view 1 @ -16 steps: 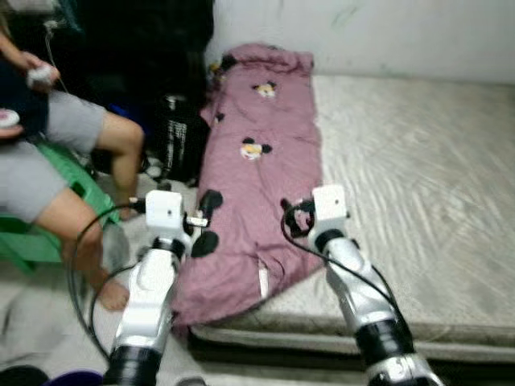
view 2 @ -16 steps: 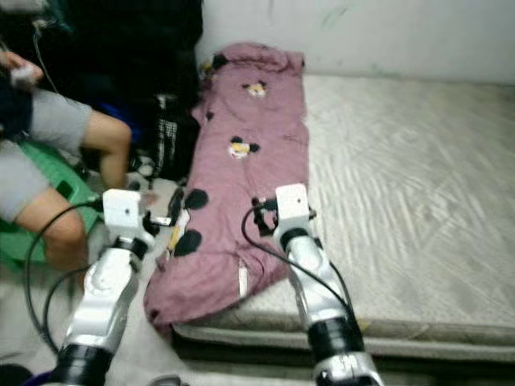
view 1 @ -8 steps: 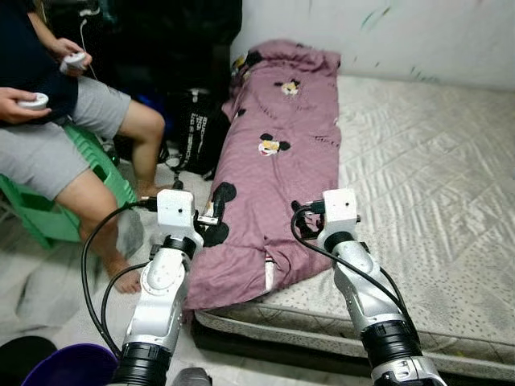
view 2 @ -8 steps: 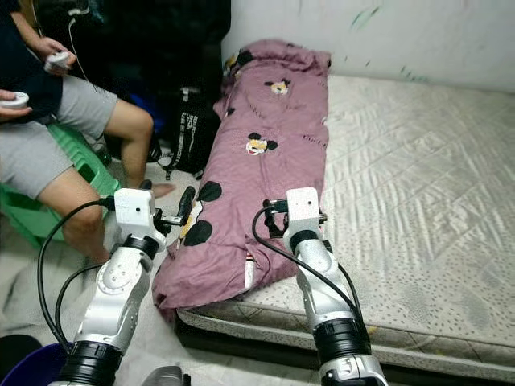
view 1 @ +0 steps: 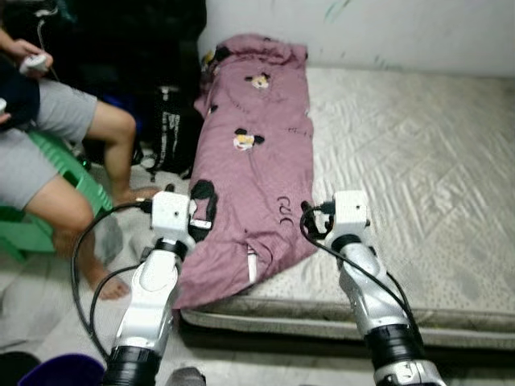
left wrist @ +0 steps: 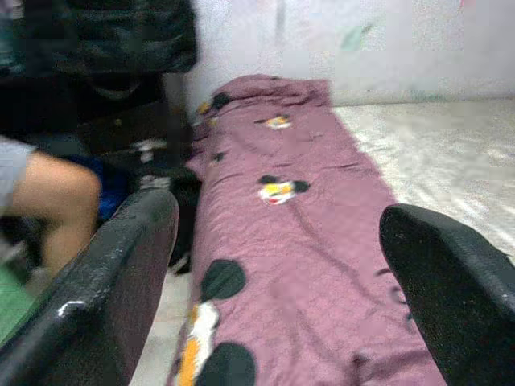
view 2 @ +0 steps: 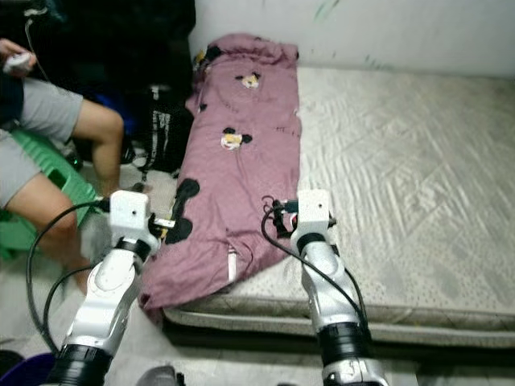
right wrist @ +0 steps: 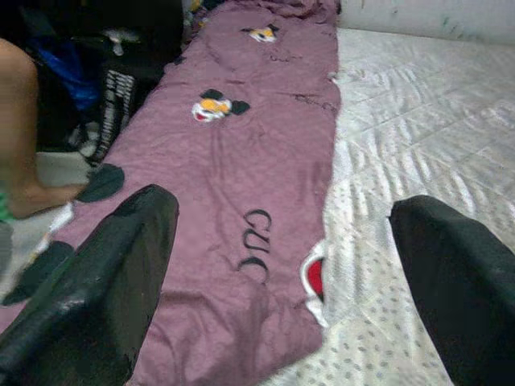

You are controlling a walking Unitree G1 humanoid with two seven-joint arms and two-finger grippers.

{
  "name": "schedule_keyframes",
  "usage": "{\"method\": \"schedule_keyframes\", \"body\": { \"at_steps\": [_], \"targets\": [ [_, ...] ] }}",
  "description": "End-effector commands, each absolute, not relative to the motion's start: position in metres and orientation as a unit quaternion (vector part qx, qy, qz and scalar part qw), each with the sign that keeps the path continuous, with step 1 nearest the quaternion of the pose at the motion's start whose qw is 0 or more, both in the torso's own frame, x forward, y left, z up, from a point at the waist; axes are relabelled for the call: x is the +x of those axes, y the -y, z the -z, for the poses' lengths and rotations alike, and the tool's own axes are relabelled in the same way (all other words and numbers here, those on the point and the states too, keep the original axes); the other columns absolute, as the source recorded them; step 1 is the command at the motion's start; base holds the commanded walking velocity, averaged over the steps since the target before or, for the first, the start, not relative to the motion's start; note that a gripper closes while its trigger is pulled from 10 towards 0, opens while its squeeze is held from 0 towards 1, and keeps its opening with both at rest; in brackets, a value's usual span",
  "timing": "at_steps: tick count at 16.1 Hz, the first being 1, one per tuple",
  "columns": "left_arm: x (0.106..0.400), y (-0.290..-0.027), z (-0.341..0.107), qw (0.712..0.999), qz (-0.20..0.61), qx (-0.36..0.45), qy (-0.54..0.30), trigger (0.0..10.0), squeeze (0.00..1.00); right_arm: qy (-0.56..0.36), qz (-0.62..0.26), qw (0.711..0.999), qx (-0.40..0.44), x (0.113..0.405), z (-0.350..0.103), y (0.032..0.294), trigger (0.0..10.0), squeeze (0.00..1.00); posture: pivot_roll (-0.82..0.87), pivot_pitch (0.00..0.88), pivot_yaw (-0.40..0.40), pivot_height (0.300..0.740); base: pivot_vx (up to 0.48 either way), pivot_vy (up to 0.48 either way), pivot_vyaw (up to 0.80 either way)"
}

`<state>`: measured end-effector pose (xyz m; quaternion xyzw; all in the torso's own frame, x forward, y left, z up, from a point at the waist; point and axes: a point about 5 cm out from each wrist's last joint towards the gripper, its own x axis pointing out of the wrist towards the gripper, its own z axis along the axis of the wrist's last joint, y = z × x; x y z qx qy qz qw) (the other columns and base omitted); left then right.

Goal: Clean up the room

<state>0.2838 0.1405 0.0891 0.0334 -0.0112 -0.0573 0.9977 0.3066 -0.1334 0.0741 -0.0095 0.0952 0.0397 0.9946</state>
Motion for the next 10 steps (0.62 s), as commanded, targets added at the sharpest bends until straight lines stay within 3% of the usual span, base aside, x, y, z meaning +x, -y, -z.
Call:
{"method": "schedule_keyframes", "body": {
  "at_steps": [1,6,9,10],
  "targets": [
    [0.282,-0.144,-0.089,0.999,0.041,0.033,0.007,10.0,0.00,-0.073,-0.031,0.997,0.000,0.307,-0.082,0.135,10.0,0.00,0.08,0.000,0.001,0.740,0.000,0.000,0.00],
    [0.263,-0.181,-0.088,0.999,-0.018,0.042,0.014,10.0,0.00,-0.044,0.022,0.999,-0.005,0.294,-0.080,0.154,10.0,0.00,0.08,0.000,0.018,0.740,0.000,0.000,0.00],
    [0.264,-0.195,-0.080,0.997,-0.039,0.060,0.001,10.0,0.00,-0.041,0.021,0.999,-0.009,0.295,-0.081,0.153,10.0,0.00,0.08,0.000,0.015,0.740,0.000,0.000,0.00],
    [0.265,-0.194,-0.079,0.998,-0.031,0.060,-0.005,10.0,0.00,-0.047,0.028,0.998,-0.014,0.295,-0.080,0.153,10.0,0.00,0.08,0.000,0.016,0.740,0.000,0.000,-0.80]
  ]
}}
